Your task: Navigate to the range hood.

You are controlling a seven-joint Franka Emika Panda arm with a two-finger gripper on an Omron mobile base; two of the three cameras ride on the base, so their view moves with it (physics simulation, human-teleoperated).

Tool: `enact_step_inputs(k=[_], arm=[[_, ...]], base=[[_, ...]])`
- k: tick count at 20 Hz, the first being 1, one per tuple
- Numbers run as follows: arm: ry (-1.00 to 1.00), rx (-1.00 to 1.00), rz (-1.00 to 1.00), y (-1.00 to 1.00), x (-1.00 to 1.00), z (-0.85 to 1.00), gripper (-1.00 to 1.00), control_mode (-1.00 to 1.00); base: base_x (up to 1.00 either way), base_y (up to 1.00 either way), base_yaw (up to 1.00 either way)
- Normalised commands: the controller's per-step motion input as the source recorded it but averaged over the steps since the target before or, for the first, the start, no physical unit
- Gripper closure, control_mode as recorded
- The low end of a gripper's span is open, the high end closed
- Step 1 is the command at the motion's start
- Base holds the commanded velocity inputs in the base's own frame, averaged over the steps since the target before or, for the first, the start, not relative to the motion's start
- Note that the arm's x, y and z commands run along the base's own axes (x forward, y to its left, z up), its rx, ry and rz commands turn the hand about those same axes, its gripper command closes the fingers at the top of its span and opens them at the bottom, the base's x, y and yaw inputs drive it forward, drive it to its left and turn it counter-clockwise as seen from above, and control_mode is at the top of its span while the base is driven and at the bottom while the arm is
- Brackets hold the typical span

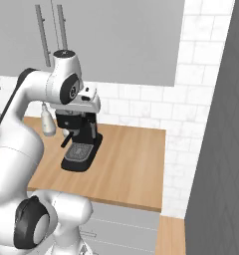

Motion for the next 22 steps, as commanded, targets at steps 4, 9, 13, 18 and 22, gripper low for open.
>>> enact_step_inputs(k=[4,9,13,18,22], arm=[[0.00,0.00,0.00,0.00,-0.46,-0.11,-1.00,-1.00],[0.02,0.00,0.00,0.00,-0.81,-0.30,-1.00,-1.00],[0.00,-0.03,0.00,0.03,-0.69,-0.62,-1.00,-1.00],[0.00,-0.02,0.01,0.08,-0.20,-0.26,-1.00,1.00],[0.00,0.00,0.00,0.00,0.00,0.00,-1.00,1.00]], base=[[0.00,0.00,0.00],[0.00,0.00,0.00],[0.00,0.00,0.00],[-0.34,0.25,0.05],[-0.52,0.56,0.17]])
